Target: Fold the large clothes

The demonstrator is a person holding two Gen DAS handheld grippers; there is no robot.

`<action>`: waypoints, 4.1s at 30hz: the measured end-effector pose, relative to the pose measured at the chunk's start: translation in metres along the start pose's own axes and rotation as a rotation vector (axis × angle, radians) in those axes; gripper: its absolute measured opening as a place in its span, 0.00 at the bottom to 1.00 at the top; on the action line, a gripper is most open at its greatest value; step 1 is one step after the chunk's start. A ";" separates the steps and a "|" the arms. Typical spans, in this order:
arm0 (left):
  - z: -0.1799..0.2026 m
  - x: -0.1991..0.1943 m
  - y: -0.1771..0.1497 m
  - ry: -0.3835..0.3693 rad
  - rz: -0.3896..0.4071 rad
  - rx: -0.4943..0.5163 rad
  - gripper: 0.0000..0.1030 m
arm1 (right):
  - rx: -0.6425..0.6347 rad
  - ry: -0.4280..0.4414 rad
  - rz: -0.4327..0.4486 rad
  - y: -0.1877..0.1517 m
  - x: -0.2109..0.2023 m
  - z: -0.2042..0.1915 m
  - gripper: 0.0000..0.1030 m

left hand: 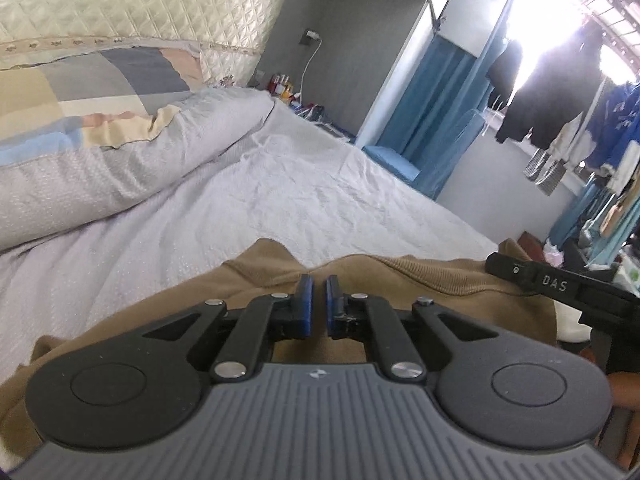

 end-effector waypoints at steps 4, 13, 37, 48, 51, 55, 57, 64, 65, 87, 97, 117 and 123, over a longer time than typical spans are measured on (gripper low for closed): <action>-0.014 0.036 -0.010 0.033 -0.058 -0.016 0.07 | -0.011 -0.013 -0.081 -0.016 0.047 0.006 0.16; -0.036 0.096 -0.048 0.113 -0.203 0.013 0.06 | 0.057 0.022 -0.292 -0.091 0.122 0.011 0.15; -0.004 -0.049 -0.050 0.023 -0.061 0.094 0.45 | 0.119 0.070 -0.150 -0.058 0.006 0.021 0.36; 0.028 -0.133 -0.088 -0.029 -0.010 0.132 0.45 | 0.133 0.090 -0.087 -0.080 -0.108 0.019 0.36; 0.031 -0.146 -0.104 -0.047 -0.030 0.126 0.45 | 0.158 0.076 -0.092 -0.096 -0.132 0.024 0.36; 0.029 -0.155 -0.126 -0.040 -0.053 0.114 0.45 | 0.242 0.081 -0.102 -0.122 -0.158 0.035 0.36; 0.028 -0.154 -0.133 -0.051 -0.076 0.109 0.45 | 0.287 0.073 -0.108 -0.133 -0.166 0.041 0.38; 0.004 -0.137 -0.137 -0.027 -0.124 0.013 0.53 | 0.530 0.137 -0.205 -0.165 -0.160 0.059 0.38; 0.000 -0.133 -0.135 -0.027 -0.134 -0.005 0.56 | 0.539 0.121 -0.207 -0.167 -0.158 0.062 0.38; -0.101 -0.099 -0.141 -0.101 -0.154 -0.660 0.91 | 1.234 0.097 -0.186 -0.228 -0.120 0.144 0.98; -0.136 -0.074 -0.136 -0.129 -0.103 -0.862 0.91 | 1.370 0.013 -0.097 -0.234 -0.095 0.178 1.00; -0.158 -0.035 -0.134 -0.120 -0.062 -0.982 0.90 | 1.252 0.123 0.024 -0.184 -0.069 0.179 1.00; -0.157 -0.026 -0.130 -0.050 -0.079 -0.920 0.79 | 1.268 0.088 -0.107 -0.203 -0.041 0.173 1.00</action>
Point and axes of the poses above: each gripper's, at about its wrist camera, not at the fingertips, and x roughly the way its jaws point, z to its right, y to its top, the point moved 10 cm from there along x, roughly the way its jaws point, and after that the axes turned 1 degree about -z, right-handed, at the moved point
